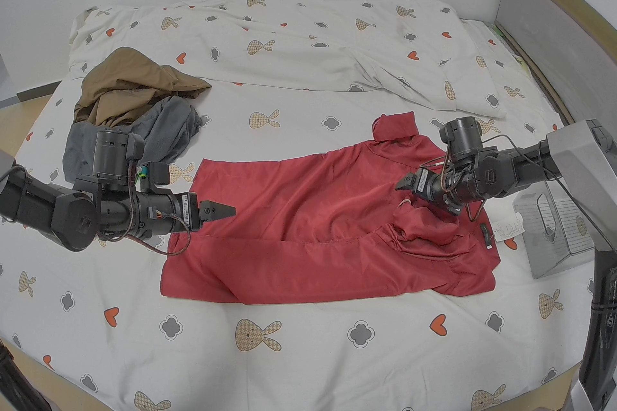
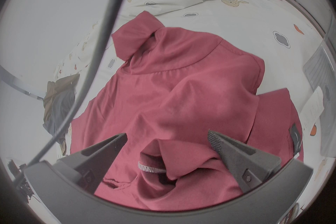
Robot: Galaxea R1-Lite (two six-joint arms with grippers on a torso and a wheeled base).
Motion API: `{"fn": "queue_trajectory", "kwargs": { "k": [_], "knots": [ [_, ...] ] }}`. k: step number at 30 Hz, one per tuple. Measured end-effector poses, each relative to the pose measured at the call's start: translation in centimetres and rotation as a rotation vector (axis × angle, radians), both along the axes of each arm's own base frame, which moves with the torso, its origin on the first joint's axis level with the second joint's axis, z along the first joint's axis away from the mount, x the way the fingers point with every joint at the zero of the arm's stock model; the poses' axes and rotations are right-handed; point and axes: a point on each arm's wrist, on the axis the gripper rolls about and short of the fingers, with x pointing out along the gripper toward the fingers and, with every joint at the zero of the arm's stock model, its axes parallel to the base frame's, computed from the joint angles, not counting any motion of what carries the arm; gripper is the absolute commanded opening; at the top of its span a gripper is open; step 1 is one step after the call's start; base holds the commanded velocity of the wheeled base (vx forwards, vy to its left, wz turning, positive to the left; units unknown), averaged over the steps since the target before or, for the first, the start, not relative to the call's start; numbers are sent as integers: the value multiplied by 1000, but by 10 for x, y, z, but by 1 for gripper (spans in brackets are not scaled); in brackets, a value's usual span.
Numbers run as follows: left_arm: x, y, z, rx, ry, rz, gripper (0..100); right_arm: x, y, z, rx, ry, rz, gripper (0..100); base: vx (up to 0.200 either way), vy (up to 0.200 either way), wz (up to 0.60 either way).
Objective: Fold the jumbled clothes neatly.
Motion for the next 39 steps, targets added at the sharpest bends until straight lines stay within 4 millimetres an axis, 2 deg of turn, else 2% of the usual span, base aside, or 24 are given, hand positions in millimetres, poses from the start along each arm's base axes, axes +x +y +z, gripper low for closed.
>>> {"fn": "queue_trajectory", "kwargs": {
  "k": [5, 10, 14, 18, 26, 39],
  "knots": [
    [0, 0, 0, 0, 1, 0, 100, -16, 9, 1, 1, 27, 21, 100, 0, 0, 0],
    [0, 0, 0, 0, 1, 0, 100, -45, 23, 1, -3, 71, 63, 100, 0, 0, 0],
    [0, 0, 0, 1, 1, -1, 100, -66, 33, -4, -19, 110, 96, 100, 0, 0, 0],
    [0, 0, -1, 0, 1, -1, 100, -77, 35, -14, -37, 150, 112, 100, 0, 0, 0],
    [0, 0, -1, 1, 3, -1, 100, -81, 34, -38, -63, 223, 114, 100, 0, 0, 0],
    [0, 0, -2, 1, 5, -1, 100, -71, 28, -44, -34, 162, 94, 100, 0, 0, 0]
  ]
}}
